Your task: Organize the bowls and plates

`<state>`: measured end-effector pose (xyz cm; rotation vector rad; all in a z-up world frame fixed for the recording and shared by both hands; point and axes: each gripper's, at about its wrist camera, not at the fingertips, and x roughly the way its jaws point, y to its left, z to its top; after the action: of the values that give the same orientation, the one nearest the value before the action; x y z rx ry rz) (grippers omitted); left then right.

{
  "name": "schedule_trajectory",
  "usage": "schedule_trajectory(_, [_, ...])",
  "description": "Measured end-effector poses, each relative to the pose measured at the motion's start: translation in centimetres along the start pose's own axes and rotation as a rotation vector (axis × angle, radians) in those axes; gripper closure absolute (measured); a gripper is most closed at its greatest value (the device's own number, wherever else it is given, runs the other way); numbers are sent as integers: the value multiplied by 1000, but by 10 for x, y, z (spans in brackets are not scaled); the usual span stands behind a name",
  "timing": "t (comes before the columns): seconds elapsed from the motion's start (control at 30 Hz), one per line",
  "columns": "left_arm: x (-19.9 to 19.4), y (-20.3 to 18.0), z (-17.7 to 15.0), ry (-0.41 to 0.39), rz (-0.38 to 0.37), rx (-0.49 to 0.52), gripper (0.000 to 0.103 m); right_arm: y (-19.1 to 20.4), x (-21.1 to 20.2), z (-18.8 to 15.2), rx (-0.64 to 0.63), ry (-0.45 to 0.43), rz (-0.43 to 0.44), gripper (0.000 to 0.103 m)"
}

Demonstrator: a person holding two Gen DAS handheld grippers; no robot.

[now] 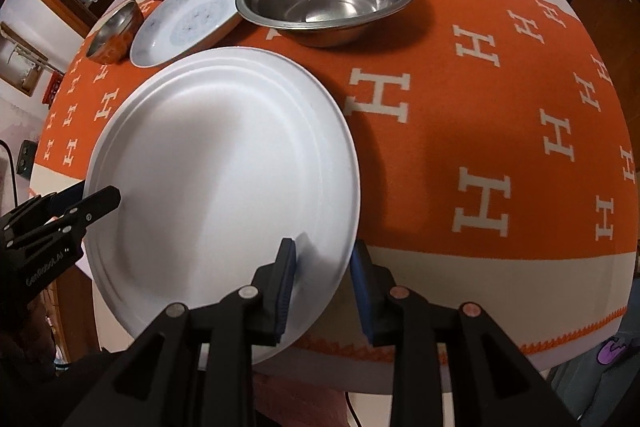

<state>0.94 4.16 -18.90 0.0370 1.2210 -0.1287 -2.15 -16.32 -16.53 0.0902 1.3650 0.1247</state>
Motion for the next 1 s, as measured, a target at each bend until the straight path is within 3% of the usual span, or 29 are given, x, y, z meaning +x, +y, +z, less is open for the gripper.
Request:
schedule_trajectory(0.2, [1,9,6,-12,-19,20,61,1,1,0,39,-13,-7,73])
schedule_trajectory(0.37, [-12,16,14,-61,-26,55,51,2,-5,-2,88,-41,-16,73])
schedule_trajectory(0.5, [-28,23,21,-100,-39,85,50,6,-13,-3,135,-79,-29,62])
schedule_trajectory(1.0, [-96,33,38,-210,-75,262,28,33,-63,-19,303,-250,-52,52])
